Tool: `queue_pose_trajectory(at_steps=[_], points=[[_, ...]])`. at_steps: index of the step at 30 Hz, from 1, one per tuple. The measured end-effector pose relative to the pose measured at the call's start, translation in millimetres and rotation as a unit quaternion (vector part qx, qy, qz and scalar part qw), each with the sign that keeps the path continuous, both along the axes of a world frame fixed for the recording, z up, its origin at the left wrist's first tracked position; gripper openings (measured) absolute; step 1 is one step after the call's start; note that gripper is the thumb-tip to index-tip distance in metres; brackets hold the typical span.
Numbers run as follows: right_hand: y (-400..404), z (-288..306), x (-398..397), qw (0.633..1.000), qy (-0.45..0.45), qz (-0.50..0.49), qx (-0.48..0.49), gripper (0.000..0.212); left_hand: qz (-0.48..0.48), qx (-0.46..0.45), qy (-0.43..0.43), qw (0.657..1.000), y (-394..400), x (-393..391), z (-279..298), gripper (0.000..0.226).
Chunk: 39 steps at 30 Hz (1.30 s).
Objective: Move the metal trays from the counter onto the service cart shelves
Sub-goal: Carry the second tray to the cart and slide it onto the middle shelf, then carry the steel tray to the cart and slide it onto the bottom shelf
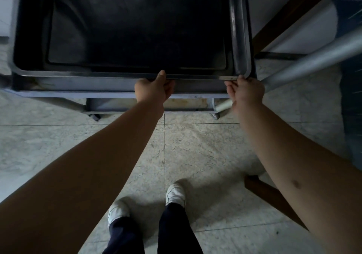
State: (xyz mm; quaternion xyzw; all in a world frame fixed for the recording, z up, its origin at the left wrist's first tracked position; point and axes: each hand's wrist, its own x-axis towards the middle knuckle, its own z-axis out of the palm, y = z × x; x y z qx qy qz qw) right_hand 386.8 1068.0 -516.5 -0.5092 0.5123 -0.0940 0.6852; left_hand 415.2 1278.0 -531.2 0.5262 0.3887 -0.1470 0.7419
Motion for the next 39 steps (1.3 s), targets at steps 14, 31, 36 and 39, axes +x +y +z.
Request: queue_pose_trajectory(at_steps=[14,31,36,39], points=[[37.9,51.1,-77.5,0.843,0.125,0.448,-0.271,0.044,-0.501,0.387,-0.079,0.77,68.0,-41.4,79.8,0.069],[174.4,336.5,-207.1,0.558,0.176,0.59,-0.556,0.113,-0.57,0.601,-0.206,0.52,219.5,-186.8,391.2,0.102],[206.9,391.0,-244.6,0.557,0.161,0.573,-0.579,0.115,-0.552,0.612,-0.24,0.513,269.8,-213.1,448.2,0.108],[217.9,408.3,-260.4,0.569,0.159,0.565,-0.576,0.116,-0.551,0.614,-0.26,0.502,283.5,-219.8,460.0,0.105]])
